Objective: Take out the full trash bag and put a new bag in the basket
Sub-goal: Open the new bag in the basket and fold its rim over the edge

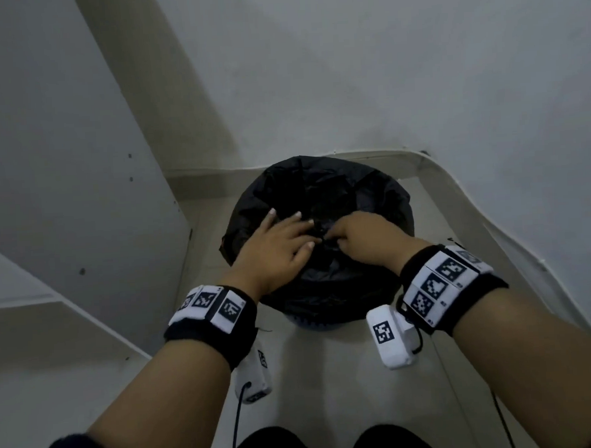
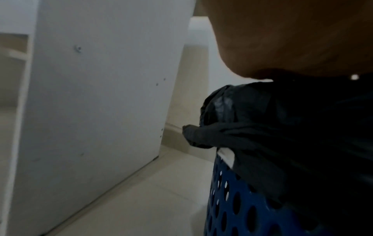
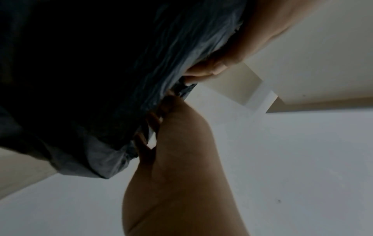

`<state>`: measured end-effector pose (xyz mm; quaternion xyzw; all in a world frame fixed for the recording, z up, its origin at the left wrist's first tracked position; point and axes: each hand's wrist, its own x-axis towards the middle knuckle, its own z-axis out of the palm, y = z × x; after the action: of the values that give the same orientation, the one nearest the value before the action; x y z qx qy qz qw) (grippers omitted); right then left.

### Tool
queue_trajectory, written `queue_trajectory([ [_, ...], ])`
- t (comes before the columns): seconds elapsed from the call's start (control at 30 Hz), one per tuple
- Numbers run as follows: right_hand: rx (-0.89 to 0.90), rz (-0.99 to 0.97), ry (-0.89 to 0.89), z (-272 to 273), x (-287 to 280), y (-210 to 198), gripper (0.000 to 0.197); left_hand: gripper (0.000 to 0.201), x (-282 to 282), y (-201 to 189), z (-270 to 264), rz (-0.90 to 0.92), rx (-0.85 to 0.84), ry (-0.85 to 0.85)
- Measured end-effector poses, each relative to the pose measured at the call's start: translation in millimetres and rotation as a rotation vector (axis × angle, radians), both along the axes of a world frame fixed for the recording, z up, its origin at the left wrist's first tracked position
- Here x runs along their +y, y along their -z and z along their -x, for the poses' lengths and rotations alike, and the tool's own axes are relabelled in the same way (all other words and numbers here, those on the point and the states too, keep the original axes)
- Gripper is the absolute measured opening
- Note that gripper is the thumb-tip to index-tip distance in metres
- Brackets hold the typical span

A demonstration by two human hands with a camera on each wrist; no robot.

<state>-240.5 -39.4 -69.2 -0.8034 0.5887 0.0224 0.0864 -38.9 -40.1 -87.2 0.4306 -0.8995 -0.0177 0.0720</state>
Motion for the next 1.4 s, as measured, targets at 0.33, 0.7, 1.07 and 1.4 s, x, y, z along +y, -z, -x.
queue_trajectory([
  [0.33,0.307,-0.461,-0.040,21,-51,10,0.046,0.037,-42,-4,5,-0.031,-0.308,-0.123],
  [0.7,0.130,-0.246,-0.046,35,-25,14,0.038,0.012,-41,21,-8,-0.513,1.116,-1.015],
  [1.07,0.321,-0.731,-0.129,3,31,54,0.059,0.012,10,19,-1,-0.317,1.198,-0.693],
  [1.4,-0.308,-0.327,0.284,47,-18,22,0.080,0.018,17,20,-9,-0.397,1.214,-0.697],
])
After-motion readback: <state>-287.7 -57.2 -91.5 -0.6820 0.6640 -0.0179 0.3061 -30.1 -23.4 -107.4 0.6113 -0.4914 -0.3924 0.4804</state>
